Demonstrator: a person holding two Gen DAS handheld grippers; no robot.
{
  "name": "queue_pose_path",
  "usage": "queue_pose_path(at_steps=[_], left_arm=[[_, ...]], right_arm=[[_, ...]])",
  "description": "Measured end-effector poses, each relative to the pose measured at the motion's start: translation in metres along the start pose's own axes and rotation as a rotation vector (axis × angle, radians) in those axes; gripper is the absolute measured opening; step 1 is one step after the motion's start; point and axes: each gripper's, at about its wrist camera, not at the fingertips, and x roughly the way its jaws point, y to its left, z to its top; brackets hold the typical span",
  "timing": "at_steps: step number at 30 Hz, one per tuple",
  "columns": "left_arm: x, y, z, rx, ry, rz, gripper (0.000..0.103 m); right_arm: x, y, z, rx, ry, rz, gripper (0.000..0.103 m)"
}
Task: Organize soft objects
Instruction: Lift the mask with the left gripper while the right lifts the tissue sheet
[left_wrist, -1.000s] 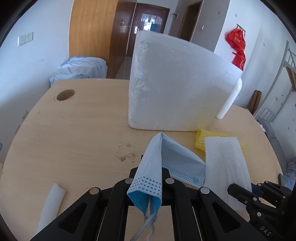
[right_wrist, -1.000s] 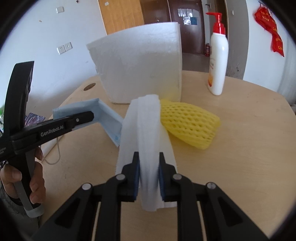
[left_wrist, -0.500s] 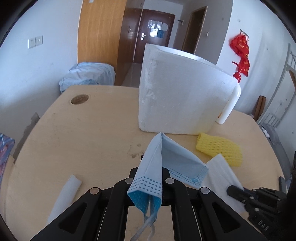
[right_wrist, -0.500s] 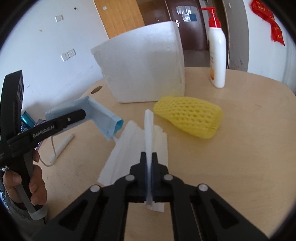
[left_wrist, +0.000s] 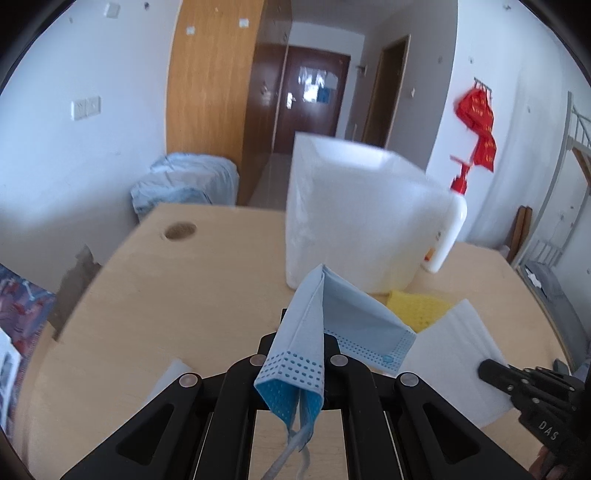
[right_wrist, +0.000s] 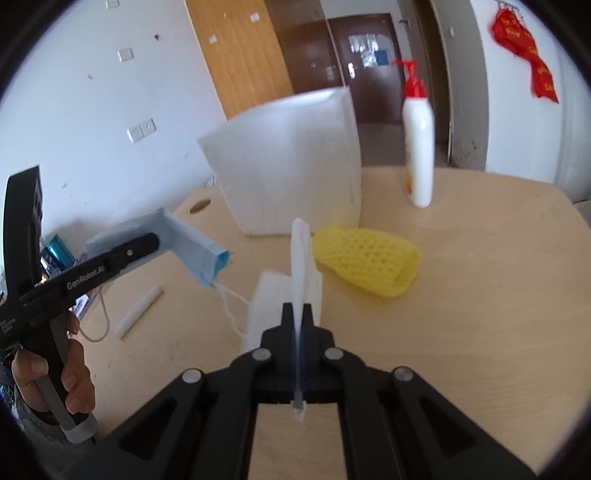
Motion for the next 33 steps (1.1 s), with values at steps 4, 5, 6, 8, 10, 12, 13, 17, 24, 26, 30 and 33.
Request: queue_pose_path(at_steps=[4, 5, 6, 8, 10, 12, 13, 17, 24, 26, 30, 33], left_arm=[[-0.024, 0.003, 0.005, -0.002, -0.058, 0.034, 0.004], [-0.029, 0.003, 0.005, -0.004, -0.065, 0.035, 0.004], [-0.034, 0.003, 0.005, -0.005, -0.073, 0.042, 0.004], [-0.044, 0.001, 0.001, 0.002, -0.086, 0.06, 0.004], [-0.053, 0.0, -0.003, 0.005, -0.093, 0.066, 0.004], [-0.063, -0.003, -0.01, 0.012, -0.099, 0.072, 0.004], [-0.067, -0.005, -0.013, 0.016, -0.101, 0.073, 0.004], [-0.086, -0.009, -0.026, 0.028, -0.113, 0.078, 0.005], [-0.124, -0.016, -0.049, 0.056, -0.147, 0.103, 0.005], [-0.133, -0.018, -0.055, 0.065, -0.156, 0.106, 0.005], [-0.149, -0.021, -0.066, 0.077, -0.178, 0.114, 0.005], [-0.157, -0.024, -0.073, 0.083, -0.187, 0.122, 0.005]], right_arm=[[-0.024, -0.001, 0.003, 0.007, -0.058, -0.008, 0.003], [-0.029, 0.0, 0.003, 0.004, -0.07, -0.011, 0.003], [-0.033, 0.0, 0.004, 0.004, -0.078, -0.011, 0.003], [-0.039, 0.002, 0.001, -0.001, -0.086, -0.008, 0.003], [-0.04, 0.004, -0.003, -0.006, -0.088, -0.009, 0.003], [-0.046, 0.006, -0.007, -0.005, -0.09, -0.009, 0.003], [-0.048, 0.008, -0.009, -0.009, -0.092, -0.011, 0.003], [-0.059, 0.014, -0.017, -0.022, -0.116, -0.025, 0.004], [-0.083, 0.027, -0.031, -0.051, -0.153, -0.042, 0.004], [-0.087, 0.03, -0.035, -0.055, -0.161, -0.045, 0.004], [-0.099, 0.037, -0.043, -0.064, -0.182, -0.052, 0.004], [-0.105, 0.041, -0.047, -0.069, -0.196, -0.059, 0.004]])
